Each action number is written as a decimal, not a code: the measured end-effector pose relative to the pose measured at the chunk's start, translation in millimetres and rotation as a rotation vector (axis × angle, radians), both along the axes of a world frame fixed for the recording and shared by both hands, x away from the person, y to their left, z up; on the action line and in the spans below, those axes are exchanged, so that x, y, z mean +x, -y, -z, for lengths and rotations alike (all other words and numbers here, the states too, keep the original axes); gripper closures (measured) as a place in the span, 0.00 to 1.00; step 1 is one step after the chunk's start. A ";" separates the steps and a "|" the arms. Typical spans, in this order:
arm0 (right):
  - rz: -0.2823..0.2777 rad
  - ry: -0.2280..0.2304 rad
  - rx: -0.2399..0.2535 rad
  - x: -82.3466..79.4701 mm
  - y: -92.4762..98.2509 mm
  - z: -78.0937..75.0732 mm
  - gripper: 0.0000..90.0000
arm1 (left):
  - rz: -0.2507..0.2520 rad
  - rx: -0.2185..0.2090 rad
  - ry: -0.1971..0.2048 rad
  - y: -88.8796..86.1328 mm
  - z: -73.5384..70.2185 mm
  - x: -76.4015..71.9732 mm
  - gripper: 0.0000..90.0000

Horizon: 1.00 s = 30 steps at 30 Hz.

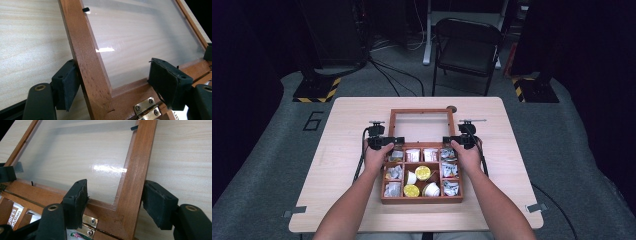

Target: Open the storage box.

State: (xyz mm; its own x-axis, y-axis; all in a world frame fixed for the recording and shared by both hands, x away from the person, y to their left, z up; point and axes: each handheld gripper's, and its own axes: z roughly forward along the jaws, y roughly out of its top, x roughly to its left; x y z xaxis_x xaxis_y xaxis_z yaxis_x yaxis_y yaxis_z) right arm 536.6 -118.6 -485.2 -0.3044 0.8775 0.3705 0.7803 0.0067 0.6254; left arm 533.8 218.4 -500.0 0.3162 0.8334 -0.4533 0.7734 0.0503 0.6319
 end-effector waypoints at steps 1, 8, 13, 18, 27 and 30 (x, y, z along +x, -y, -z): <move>0.000 0.000 0.000 0.0 0.0 0.0 0.41 | 0.000 0.000 0.000 0.0 0.0 0.0 0.29; 0.002 -0.005 0.006 0.4 0.2 0.9 0.41 | -0.005 -0.006 -0.009 0.0 0.5 0.4 0.29; 0.005 -0.019 0.015 0.6 0.6 1.1 0.41 | -0.004 -0.008 -0.019 -0.5 0.9 0.9 0.29; 0.013 -0.039 0.034 1.5 1.7 2.7 0.41 | -0.020 -0.027 -0.039 0.0 1.9 1.3 0.29; 0.019 -0.054 0.051 2.7 2.8 4.5 0.41 | -0.024 -0.034 -0.060 -0.8 2.9 2.8 0.29; 0.022 -0.053 0.055 3.0 2.8 5.0 0.41 | -0.026 -0.037 -0.066 -0.8 3.1 3.1 0.29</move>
